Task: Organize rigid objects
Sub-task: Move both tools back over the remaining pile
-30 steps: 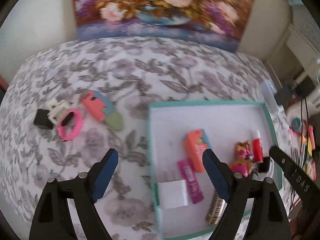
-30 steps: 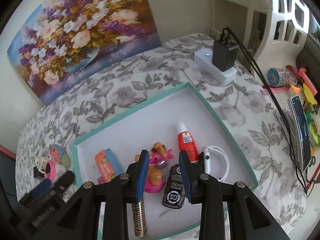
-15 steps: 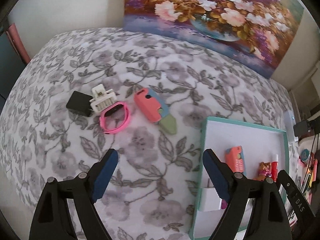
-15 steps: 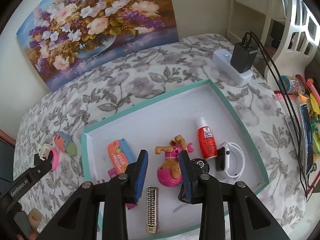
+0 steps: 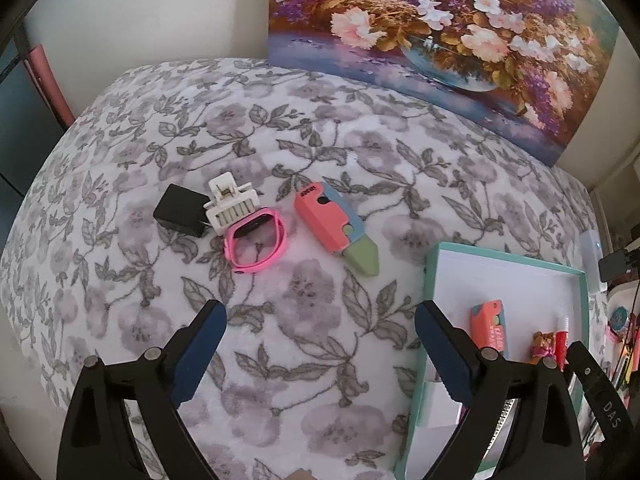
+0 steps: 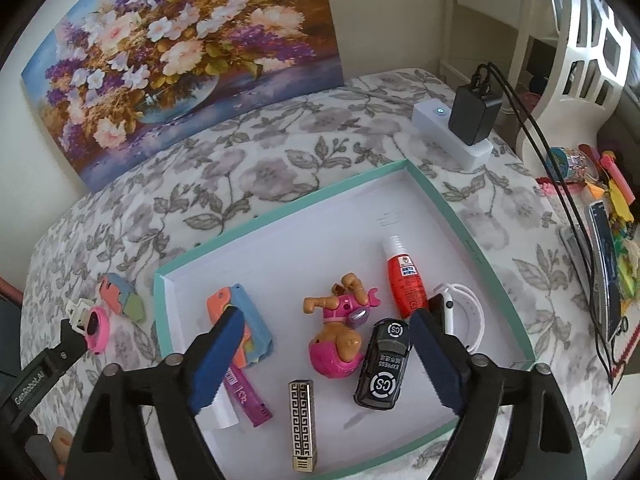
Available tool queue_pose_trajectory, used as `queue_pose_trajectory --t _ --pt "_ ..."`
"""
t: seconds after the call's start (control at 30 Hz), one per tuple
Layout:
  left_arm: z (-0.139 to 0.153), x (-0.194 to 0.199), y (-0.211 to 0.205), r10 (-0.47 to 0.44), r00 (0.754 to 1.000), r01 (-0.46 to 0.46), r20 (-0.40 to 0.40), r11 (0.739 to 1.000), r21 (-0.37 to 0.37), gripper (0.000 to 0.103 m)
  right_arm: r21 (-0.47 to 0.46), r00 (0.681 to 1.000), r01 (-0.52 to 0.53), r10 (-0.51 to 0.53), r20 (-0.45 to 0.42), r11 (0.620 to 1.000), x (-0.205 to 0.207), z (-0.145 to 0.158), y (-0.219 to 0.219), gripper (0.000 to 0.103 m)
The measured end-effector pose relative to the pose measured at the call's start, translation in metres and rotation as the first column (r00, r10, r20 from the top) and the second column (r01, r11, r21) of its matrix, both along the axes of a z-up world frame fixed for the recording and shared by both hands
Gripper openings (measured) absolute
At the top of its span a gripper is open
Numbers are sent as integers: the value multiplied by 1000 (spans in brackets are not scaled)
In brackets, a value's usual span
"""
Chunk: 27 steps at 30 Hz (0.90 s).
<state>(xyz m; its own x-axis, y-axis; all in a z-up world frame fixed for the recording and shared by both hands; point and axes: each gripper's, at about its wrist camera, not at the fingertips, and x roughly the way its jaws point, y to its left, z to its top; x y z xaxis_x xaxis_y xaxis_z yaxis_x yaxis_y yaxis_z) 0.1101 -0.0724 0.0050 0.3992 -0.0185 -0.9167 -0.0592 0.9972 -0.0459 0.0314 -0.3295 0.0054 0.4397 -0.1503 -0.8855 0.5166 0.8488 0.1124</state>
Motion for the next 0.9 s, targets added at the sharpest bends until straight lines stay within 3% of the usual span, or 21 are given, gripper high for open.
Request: queue_pose_trajectory --t 0.03,0.07,0.53,0.9 --pt "-1 0 1 3 1000 -3 -2 1000 1 97 -4 1000 6 -6 -1 1000 0 -1 -1 103" --pt "-2 1 1 6 1000 -6 -6 1000 4 97 -10 1000 10 -10 0 1000 0 -1 -1 103" --pt "-6 3 12 38 999 -38 -19 999 31 97 -20 1000 -18 17 -17 1000 5 -5 8 103" --pt "1 5 44 132 991 -133 3 991 35 97 -47 998 -49 47 -33 998 12 -6 25 103"
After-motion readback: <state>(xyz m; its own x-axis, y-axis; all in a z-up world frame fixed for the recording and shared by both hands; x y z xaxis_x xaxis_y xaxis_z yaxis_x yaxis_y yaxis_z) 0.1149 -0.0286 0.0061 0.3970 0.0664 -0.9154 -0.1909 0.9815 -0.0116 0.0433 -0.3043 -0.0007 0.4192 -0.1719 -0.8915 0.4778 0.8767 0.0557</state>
